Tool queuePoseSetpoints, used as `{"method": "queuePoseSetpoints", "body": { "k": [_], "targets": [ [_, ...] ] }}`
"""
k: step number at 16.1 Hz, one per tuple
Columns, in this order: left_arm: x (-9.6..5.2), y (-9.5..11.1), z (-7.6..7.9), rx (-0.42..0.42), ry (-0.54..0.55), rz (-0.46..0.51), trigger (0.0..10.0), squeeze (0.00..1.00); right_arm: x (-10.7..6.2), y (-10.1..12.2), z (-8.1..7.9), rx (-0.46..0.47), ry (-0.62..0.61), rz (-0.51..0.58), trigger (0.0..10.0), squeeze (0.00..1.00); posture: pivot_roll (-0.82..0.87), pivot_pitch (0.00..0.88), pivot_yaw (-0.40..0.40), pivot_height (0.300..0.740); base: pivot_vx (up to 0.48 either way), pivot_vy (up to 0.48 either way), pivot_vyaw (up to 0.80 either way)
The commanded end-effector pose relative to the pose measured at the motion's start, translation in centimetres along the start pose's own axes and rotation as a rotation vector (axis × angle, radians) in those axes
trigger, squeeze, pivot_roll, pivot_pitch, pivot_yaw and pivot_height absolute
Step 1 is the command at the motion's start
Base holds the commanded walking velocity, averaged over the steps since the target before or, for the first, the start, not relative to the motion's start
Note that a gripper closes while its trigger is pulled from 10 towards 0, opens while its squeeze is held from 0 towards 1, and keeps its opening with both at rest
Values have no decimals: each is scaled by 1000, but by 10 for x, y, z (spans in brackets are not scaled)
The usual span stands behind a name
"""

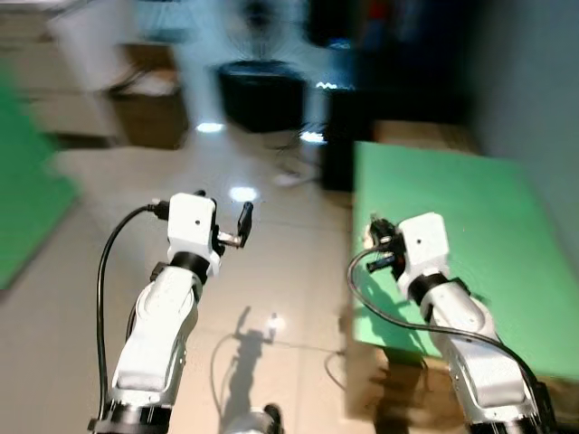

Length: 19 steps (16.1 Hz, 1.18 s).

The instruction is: Hang keys on a hook

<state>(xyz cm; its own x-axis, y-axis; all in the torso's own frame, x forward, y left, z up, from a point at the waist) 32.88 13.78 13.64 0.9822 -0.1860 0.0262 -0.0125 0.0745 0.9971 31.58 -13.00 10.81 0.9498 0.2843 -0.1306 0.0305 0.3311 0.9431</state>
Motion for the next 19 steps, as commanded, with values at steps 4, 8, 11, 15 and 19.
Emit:
{"method": "queuePoseSetpoints", "body": {
  "k": [4,8,11,15,19],
  "targets": [
    [-7,-9,-1,19,13,-38,10000,0,-4,-9,-2,10,12,-31,10000,0,-98,0,4,740,0,0,800],
    [-11,-11,-9,26,45,-48,10000,0,-4,-11,-6,34,15,-42,10000,0,-83,0,-2,740,0,0,800],
    [-11,-11,-11,42,50,-54,10000,0,-6,-16,-8,43,18,-57,10000,0,-74,0,-5,740,0,0,800],
    [-5,-8,-2,70,2,-46,10000,0,-7,-18,-8,52,13,-66,10000,0,-88,0,9,740,0,0,800],
    [-4,-7,-5,69,21,-32,10000,0,-8,-19,-10,43,30,-72,10000,0,-89,0,-6,740,0,0,800]
  ]
}}
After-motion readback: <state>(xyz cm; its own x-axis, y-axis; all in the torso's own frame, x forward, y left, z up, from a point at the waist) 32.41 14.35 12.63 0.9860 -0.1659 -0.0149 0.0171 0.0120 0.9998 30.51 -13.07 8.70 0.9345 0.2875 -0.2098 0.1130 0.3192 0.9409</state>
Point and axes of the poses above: a point about 5 cm out from each wrist's last joint towards the gripper, its own x axis pointing out of the wrist towards the gripper, its own y axis along the axis of the wrist's last joint, z = x × y, the point moved 5 cm from there along x, pointing out of the wrist towards the gripper, and after that the axes turned 10 degrees about -x, right-handed, at the moved point
